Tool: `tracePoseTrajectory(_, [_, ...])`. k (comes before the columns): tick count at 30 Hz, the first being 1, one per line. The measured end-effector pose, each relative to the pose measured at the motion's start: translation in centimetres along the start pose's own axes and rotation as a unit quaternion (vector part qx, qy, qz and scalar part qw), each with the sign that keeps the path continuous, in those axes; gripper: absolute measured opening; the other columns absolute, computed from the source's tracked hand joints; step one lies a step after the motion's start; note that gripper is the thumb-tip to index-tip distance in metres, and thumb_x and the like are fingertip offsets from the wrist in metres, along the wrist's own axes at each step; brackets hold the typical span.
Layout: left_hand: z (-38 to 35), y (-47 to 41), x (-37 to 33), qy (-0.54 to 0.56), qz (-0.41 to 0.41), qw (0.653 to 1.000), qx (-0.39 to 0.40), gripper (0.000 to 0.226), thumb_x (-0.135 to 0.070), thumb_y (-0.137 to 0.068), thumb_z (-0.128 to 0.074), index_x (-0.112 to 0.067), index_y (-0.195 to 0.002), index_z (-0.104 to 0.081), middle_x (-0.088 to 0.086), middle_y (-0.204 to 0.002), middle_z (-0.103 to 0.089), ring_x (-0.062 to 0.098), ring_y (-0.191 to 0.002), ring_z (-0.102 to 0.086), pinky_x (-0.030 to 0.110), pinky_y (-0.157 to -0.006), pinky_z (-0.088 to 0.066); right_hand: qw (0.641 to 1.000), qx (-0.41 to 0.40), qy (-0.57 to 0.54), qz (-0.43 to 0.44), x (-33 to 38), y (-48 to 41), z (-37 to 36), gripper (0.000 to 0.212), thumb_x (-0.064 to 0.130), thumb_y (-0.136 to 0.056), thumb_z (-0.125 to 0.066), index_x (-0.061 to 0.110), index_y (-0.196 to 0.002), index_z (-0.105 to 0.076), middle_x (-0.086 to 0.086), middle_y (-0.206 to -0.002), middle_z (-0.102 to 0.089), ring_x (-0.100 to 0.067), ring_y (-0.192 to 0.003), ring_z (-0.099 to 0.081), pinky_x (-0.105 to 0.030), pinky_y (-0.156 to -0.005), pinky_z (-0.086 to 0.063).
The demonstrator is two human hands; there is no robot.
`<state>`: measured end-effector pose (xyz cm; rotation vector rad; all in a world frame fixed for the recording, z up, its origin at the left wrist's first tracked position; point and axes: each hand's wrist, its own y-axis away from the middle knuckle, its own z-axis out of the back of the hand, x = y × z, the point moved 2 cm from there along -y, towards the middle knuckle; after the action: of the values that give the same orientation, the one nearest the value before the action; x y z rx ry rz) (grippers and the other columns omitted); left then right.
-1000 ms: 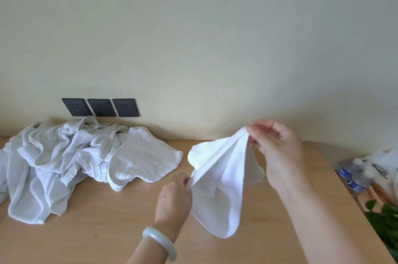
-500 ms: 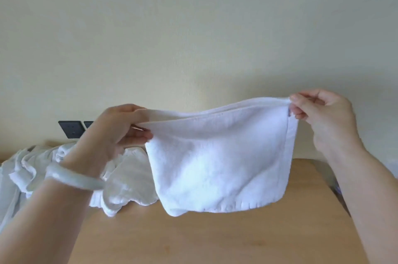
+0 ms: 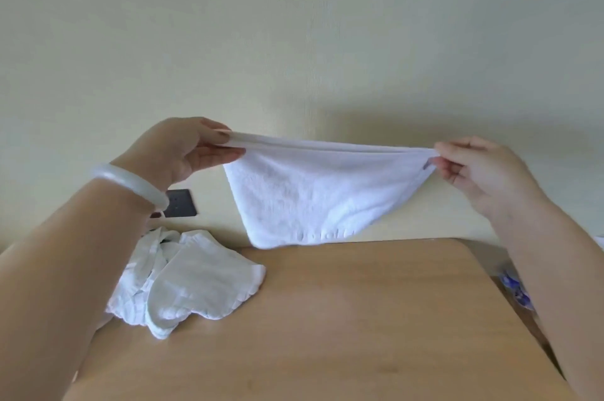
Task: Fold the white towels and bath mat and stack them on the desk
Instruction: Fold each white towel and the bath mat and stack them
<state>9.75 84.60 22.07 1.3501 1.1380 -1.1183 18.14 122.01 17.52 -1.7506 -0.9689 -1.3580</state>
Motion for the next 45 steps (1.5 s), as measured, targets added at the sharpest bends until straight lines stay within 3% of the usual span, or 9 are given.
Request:
tracePoseTrajectory(3, [1.0, 3.3, 3.7, -0.032, -0.006, 0.999, 0.038, 0.013, 0.012, -0.082, -0.057, -0.001, -0.083, -0.059, 0.017, -0.082, -0.068, 0.033, -0.081, -0.073, 0.039, -0.092, -0.054, 0.999, 0.015, -0.011, -0.040, -2.6, 4.5, 2.7, 0.006, 0.005, -0.083, -0.063, 0.008, -0.079, -0.059, 0.002, -0.055, -0.064, -0.006, -0.053, -0.061, -0.014, -0.051, -0.050])
tracePoseTrajectory(6, [2.2, 6.7, 12.8, -0.081, 0.051, 0.995, 0.036, 0.014, 0.013, -0.075, -0.067, 0.004, -0.082, -0.060, 0.020, -0.076, -0.061, 0.024, -0.063, -0.071, 0.021, -0.059, -0.057, 0.992, -0.014, 0.033, -0.120, -10.9, 8.5, 6.1, 0.006, 0.007, -0.080, -0.066, 0.006, -0.080, -0.060, 0.000, -0.061, -0.061, -0.014, -0.059, -0.055, -0.021, -0.055, -0.048])
tracePoseTrajectory(10, [3.6, 10.5, 27.9, -0.169, 0.181, 0.969, 0.017, 0.031, -0.003, -0.048, -0.068, 0.004, -0.077, -0.064, 0.016, -0.063, -0.060, 0.026, -0.062, -0.061, 0.026, -0.061, -0.047, 0.946, -0.011, 0.199, -0.258, -24.1, 13.7, 10.2, 0.012, 0.002, -0.079, -0.071, -0.001, -0.076, -0.060, -0.008, -0.060, -0.054, -0.022, -0.063, -0.045, -0.036, -0.070, -0.036])
tracePoseTrajectory(14, [5.2, 13.7, 38.4, -0.229, 0.246, 0.942, -0.004, 0.019, 0.018, -0.062, -0.071, 0.000, -0.068, -0.067, 0.011, -0.059, -0.054, 0.012, -0.043, -0.051, 0.017, -0.045, -0.044, 0.906, -0.027, 0.272, -0.323, -31.5, 18.0, 12.5, 0.016, -0.007, -0.074, -0.069, 0.001, -0.077, -0.056, -0.007, -0.052, -0.054, -0.022, -0.054, -0.048, -0.036, -0.066, -0.039])
tracePoseTrajectory(19, [6.6, 15.4, 41.0, -0.269, 0.220, 0.938, 0.003, 0.027, 0.015, -0.067, -0.073, -0.012, -0.072, -0.073, 0.007, -0.065, -0.053, 0.018, -0.061, -0.050, 0.028, -0.064, -0.040, 0.897, -0.044, 0.287, -0.333, -32.7, 20.2, 13.3, 0.023, -0.003, -0.076, -0.070, 0.006, -0.084, -0.050, -0.009, -0.057, -0.058, -0.019, -0.050, -0.048, -0.030, -0.058, -0.037])
tracePoseTrajectory(28, [6.2, 18.6, 40.9, -0.367, 0.208, 0.907, 0.000, 0.024, 0.003, -0.076, -0.072, -0.021, -0.071, -0.073, -0.002, -0.066, -0.060, 0.013, -0.062, -0.052, 0.023, -0.057, -0.040, 0.882, -0.034, 0.335, -0.329, -32.1, 23.1, 14.0, 0.021, 0.004, -0.079, -0.070, 0.008, -0.091, -0.054, -0.016, -0.084, -0.066, -0.025, -0.068, -0.060, -0.039, -0.070, -0.047])
tracePoseTrajectory(34, [2.0, 17.6, 40.0, -0.544, -0.003, 0.839, -0.008, 0.035, 0.008, -0.084, -0.048, -0.016, -0.103, -0.063, 0.003, -0.127, -0.045, 0.022, -0.120, -0.045, 0.028, -0.100, -0.038, 0.797, 0.051, 0.600, -0.055, -30.0, 22.7, 8.3, 0.029, 0.017, -0.091, -0.060, 0.007, -0.118, -0.055, -0.005, -0.117, -0.055, -0.027, -0.113, -0.048, -0.032, -0.092, -0.039])
tracePoseTrajectory(37, [-2.9, 15.6, 40.0, -0.571, -0.078, 0.816, 0.037, 0.048, -0.019, -0.099, -0.043, -0.014, -0.147, -0.036, 0.006, -0.161, -0.012, 0.023, -0.149, -0.009, 0.033, -0.121, -0.008, 0.792, 0.164, 0.587, 0.028, -31.7, 21.9, 1.4, 0.050, 0.017, -0.099, -0.046, 0.006, -0.146, -0.034, -0.008, -0.155, -0.028, -0.023, -0.145, -0.021, -0.029, -0.117, -0.014])
tracePoseTrajectory(45, [-1.4, 15.2, 46.9, -0.676, -0.103, 0.723, 0.098, 0.063, -0.052, -0.097, -0.026, -0.030, -0.155, -0.014, -0.001, -0.164, -0.008, 0.023, -0.150, -0.007, 0.051, -0.115, -0.012, 0.677, 0.229, 0.695, 0.080, -38.5, 23.1, 2.8, 0.061, 0.045, -0.096, -0.030, 0.014, -0.148, -0.036, -0.009, -0.158, -0.025, -0.024, -0.146, -0.021, -0.055, -0.113, -0.020])
